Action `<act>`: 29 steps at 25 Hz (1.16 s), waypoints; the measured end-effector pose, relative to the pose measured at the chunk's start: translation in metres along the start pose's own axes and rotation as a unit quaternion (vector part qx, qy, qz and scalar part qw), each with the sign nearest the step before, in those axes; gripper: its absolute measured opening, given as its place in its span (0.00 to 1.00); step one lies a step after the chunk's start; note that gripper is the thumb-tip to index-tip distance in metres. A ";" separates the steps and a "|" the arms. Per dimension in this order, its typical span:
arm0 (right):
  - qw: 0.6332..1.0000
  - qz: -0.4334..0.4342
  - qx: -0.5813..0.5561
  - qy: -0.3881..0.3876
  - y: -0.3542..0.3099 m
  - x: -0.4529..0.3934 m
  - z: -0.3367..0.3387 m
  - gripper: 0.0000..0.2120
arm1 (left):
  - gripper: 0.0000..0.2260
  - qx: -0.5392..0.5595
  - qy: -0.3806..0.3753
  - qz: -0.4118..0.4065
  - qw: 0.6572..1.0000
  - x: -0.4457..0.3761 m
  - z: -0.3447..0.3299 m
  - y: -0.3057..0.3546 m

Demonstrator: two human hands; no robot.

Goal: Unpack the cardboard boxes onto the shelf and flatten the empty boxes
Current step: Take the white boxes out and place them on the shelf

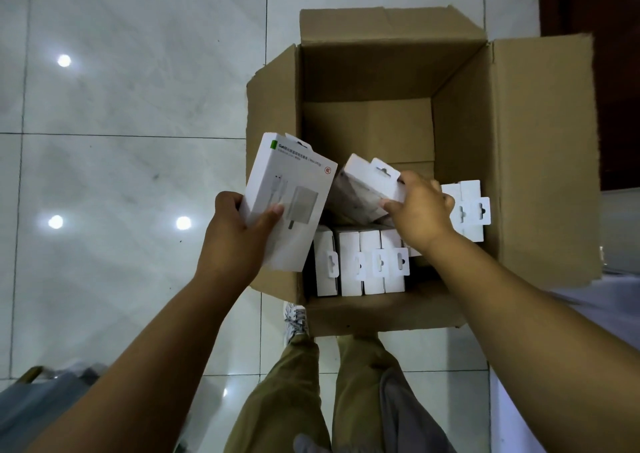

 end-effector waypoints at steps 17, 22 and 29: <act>0.875 0.086 -0.465 0.108 -0.047 0.138 0.158 0.07 | 0.15 -0.001 -0.017 -0.137 0.990 0.077 0.088 0.100; 0.857 0.098 -0.487 0.139 -0.060 0.169 0.197 0.09 | 0.16 -0.008 -0.073 -0.180 0.981 0.109 0.085 0.133; 0.824 0.066 -0.479 0.295 -0.050 0.209 0.240 0.12 | 0.19 0.084 -0.191 -0.212 0.955 0.170 0.070 0.183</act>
Point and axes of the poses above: each hand's wrist, its own x-axis away from the middle knuckle, its own z-axis out of the back of the hand, y = z × x, the point moved 4 cm from there along -x, towards the middle knuckle, and after that the axes turned 2 degrees about z, right-handed, at the moved point
